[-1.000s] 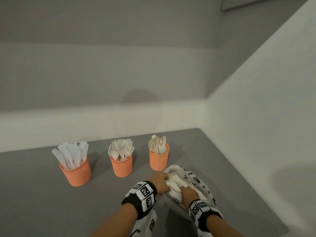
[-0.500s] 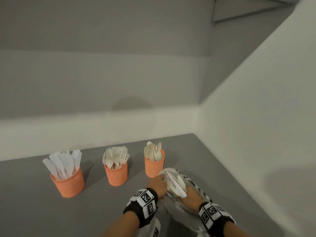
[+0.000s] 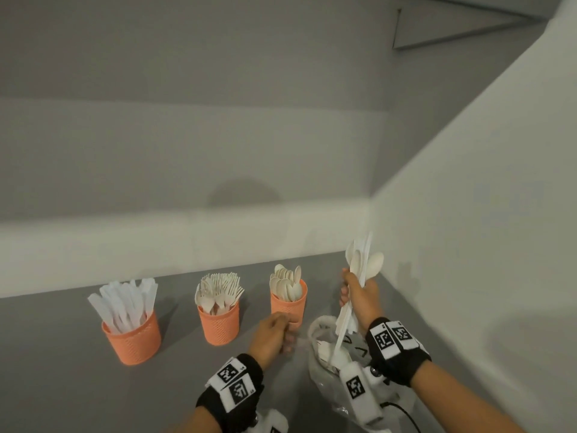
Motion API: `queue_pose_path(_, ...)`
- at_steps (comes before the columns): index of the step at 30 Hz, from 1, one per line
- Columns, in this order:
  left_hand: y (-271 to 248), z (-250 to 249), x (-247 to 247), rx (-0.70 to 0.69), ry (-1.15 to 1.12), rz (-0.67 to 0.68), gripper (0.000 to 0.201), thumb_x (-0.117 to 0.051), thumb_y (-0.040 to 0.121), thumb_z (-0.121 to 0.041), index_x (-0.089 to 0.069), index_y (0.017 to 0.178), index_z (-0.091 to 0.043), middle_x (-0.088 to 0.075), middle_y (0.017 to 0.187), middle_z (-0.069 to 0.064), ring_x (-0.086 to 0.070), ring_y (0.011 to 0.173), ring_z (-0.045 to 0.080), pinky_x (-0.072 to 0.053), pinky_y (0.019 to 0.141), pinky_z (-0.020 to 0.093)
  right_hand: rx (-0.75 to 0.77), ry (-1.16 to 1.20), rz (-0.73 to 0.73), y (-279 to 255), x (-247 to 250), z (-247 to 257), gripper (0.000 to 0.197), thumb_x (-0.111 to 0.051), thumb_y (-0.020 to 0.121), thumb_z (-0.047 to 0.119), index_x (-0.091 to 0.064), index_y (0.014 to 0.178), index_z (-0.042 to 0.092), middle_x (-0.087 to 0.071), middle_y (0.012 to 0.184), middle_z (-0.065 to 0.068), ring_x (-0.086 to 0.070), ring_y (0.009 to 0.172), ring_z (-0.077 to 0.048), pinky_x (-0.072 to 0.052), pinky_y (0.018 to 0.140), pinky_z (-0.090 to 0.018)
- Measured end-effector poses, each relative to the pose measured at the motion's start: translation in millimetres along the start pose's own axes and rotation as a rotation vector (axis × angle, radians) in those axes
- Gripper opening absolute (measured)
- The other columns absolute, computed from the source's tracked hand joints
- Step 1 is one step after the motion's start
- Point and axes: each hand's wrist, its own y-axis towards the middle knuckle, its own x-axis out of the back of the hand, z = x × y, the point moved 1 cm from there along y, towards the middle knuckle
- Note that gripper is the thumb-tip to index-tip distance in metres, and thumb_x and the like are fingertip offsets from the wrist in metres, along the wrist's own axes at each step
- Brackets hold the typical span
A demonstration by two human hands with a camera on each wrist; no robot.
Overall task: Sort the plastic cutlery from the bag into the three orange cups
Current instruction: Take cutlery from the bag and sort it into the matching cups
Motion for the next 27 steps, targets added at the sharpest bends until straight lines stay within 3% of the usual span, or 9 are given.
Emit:
queue_pose_path(7,-15,7,32,0.413,-0.571,0.128,0.065,-0.029,0.094,-0.055,-0.056,0.103,0.004,-0.060,0.094,0.022,-0.059,0.086,0.032,-0.050,0.078,0.039,-0.081,0.132,0.100,-28,-89,-9,0.028,-0.056,0.087,0.009,-0.049,0.060,0.008,-0.042,0.035,0.003,-0.035,0.026,-0.009,-0.032,0.034,-0.017)
queue_pose_path(11,-23,-3,52,0.393,-0.861,0.054,0.070,-0.029,0.094,-0.056,-0.058,0.098,0.008,-0.065,0.081,0.023,-0.064,0.073,0.031,-0.058,0.064,0.037,-0.086,0.089,0.130,-43,-130,-19,0.027,-0.062,0.086,0.017,-0.054,0.062,0.008,-0.049,0.038,0.001,-0.044,0.032,-0.012,-0.040,0.039,-0.022)
queue_pose_path(13,-26,-14,62,0.320,-0.929,0.026,0.065,-0.025,0.097,-0.052,-0.057,0.112,0.002,-0.071,0.081,0.021,-0.068,0.075,0.030,-0.059,0.061,0.036,-0.081,0.031,0.177,-54,-146,-28,0.030,-0.066,0.083,0.020,-0.054,0.059,0.008,-0.052,0.043,-0.003,-0.050,0.038,-0.016,-0.047,0.046,-0.025)
queue_pose_path(17,-28,-21,81,0.242,-0.871,0.038,0.063,-0.020,0.096,-0.055,-0.055,0.126,-0.012,-0.072,0.098,0.015,-0.062,0.095,0.027,-0.050,0.074,0.039,-0.029,0.016,0.240,-68,-170,-43,0.015,-0.068,0.082,0.011,-0.056,0.081,0.002,-0.054,0.053,-0.006,-0.054,0.043,-0.012,-0.048,0.044,-0.019)
queue_pose_path(19,-25,-17,91,0.226,-0.722,0.048,0.068,-0.020,0.091,-0.064,-0.057,0.124,-0.017,-0.069,0.104,0.009,-0.063,0.092,0.021,-0.051,0.070,0.033,0.018,-0.011,0.265,-68,-178,-46,0.012,-0.066,0.084,0.012,-0.058,0.089,0.005,-0.060,0.063,-0.004,-0.060,0.056,-0.013,-0.050,0.048,-0.014)
queue_pose_path(20,-24,-15,97,0.202,-0.635,0.039,0.071,-0.021,0.088,-0.067,-0.060,0.120,-0.017,-0.068,0.095,0.007,-0.062,0.084,0.018,-0.050,0.066,0.029,0.038,-0.026,0.276,-66,-180,-47,0.011,-0.065,0.085,0.013,-0.059,0.092,0.008,-0.063,0.071,-0.004,-0.063,0.066,-0.015,-0.051,0.052,-0.012)
queue_pose_path(22,-20,-16,109,0.091,-0.467,0.003,0.072,-0.032,0.081,-0.072,-0.062,0.114,-0.015,-0.058,0.081,0.002,-0.053,0.072,0.013,-0.043,0.064,0.024,0.059,-0.082,0.291,-62,-185,-52,0.011,-0.063,0.086,0.011,-0.059,0.096,0.012,-0.066,0.081,-0.005,-0.065,0.077,-0.020,-0.051,0.056,-0.012)
queue_pose_path(25,-13,-24,120,-0.064,-0.202,-0.103,0.064,-0.057,0.078,-0.060,-0.055,0.125,-0.016,-0.065,0.113,0.000,-0.061,0.104,0.013,-0.046,0.096,0.030,0.064,-0.194,0.331,-59,-195,-64,0.012,-0.056,0.088,0.004,-0.059,0.096,0.011,-0.063,0.074,0.000,-0.063,0.069,-0.015,-0.046,0.053,-0.011)
queue_pose_path(27,-8,-30,123,-0.090,-0.133,-0.166,0.060,-0.070,0.075,-0.044,-0.056,0.121,-0.009,-0.067,0.112,0.006,-0.065,0.102,0.014,-0.052,0.088,0.024,0.078,-0.263,0.376,-65,-201,-69,0.013,-0.050,0.092,0.007,-0.061,0.092,0.014,-0.063,0.073,0.002,-0.061,0.069,-0.012,-0.049,0.060,-0.013)
